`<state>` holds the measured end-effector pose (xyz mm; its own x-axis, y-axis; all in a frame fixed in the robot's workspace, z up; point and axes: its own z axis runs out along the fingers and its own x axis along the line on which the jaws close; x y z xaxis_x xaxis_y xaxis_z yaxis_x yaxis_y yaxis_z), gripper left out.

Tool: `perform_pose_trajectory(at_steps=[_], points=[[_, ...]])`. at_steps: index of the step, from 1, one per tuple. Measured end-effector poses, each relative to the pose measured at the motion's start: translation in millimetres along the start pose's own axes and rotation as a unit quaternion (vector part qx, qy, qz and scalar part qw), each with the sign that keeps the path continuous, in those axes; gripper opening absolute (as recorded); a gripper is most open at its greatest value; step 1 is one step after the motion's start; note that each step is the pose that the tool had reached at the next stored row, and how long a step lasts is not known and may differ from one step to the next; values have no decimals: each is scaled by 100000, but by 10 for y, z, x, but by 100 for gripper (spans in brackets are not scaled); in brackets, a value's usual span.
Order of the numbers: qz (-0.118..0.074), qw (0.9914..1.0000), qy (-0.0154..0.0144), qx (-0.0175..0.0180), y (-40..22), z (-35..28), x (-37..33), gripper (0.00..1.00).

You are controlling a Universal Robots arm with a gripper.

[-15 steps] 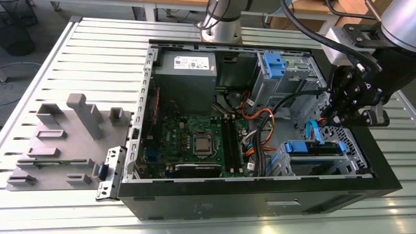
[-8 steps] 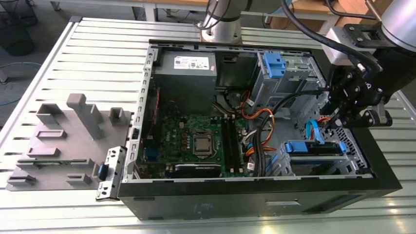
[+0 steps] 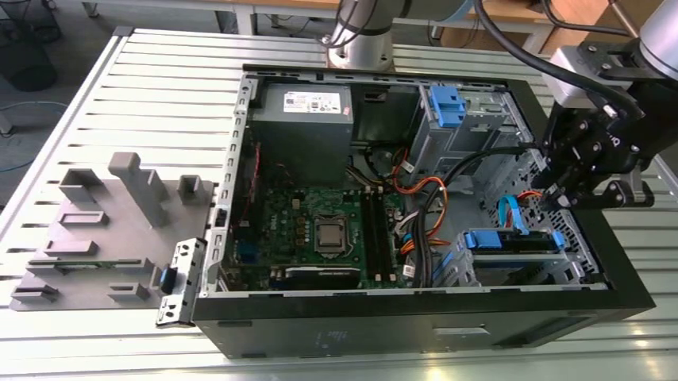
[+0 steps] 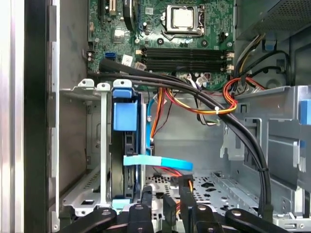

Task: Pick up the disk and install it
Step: 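Insert the second disk wire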

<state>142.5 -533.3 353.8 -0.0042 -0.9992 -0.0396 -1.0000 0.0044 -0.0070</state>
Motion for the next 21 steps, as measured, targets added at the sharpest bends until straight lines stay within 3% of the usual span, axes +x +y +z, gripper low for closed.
perform_pose_trajectory(at_steps=[5,11,18,20,21], points=[[37,99998,360,-604,-95,14,-9,36],[69,99976,1460,-1604,-176,41,-38,36],[76,99976,1476,-1615,-176,41,-38,36],[77,99976,1481,-1618,-176,41,-38,35],[76,99976,1485,-1620,-176,41,-38,29]])
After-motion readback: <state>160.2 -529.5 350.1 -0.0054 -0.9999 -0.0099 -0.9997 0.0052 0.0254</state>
